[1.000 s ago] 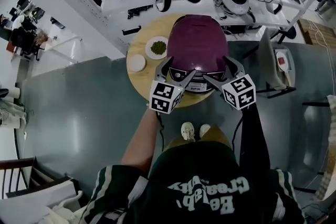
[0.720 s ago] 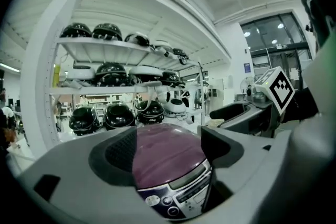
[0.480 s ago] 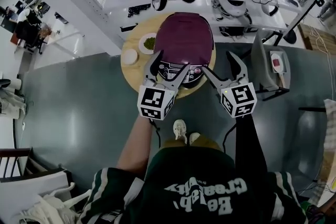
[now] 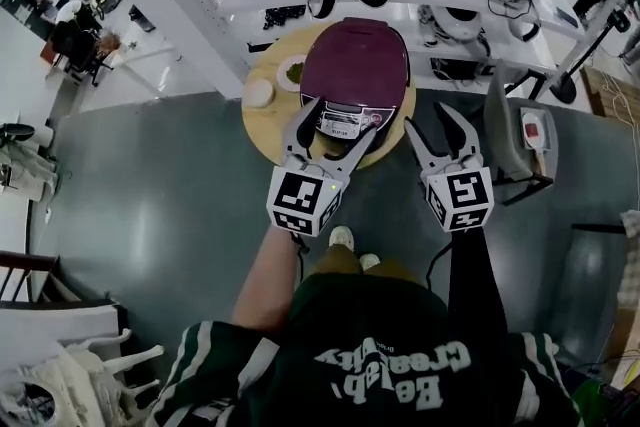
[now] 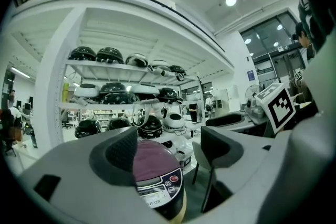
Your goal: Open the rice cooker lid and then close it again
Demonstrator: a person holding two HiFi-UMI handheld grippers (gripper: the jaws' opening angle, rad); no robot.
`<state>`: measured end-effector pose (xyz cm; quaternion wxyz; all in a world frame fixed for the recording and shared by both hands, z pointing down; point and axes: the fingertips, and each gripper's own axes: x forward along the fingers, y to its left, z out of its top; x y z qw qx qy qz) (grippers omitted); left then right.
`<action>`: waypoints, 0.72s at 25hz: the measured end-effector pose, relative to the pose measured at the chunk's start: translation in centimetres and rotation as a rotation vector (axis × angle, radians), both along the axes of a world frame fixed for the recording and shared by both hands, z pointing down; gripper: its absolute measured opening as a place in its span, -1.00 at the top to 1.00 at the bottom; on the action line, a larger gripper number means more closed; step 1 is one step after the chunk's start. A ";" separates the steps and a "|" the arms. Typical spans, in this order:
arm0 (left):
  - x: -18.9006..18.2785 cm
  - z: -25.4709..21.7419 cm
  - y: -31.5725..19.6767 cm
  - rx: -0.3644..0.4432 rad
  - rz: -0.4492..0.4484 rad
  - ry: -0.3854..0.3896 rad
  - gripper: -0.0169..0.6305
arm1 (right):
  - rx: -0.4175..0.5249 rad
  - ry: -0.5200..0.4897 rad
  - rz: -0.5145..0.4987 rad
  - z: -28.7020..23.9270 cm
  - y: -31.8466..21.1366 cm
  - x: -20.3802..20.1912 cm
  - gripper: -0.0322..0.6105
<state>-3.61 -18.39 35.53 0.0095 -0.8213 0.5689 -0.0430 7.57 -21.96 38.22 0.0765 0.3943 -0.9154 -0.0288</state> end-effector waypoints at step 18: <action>-2.4 -0.4 2.8 0.045 -0.115 -0.001 0.95 | 0.031 -0.004 0.023 -2.0 1.9 0.3 0.89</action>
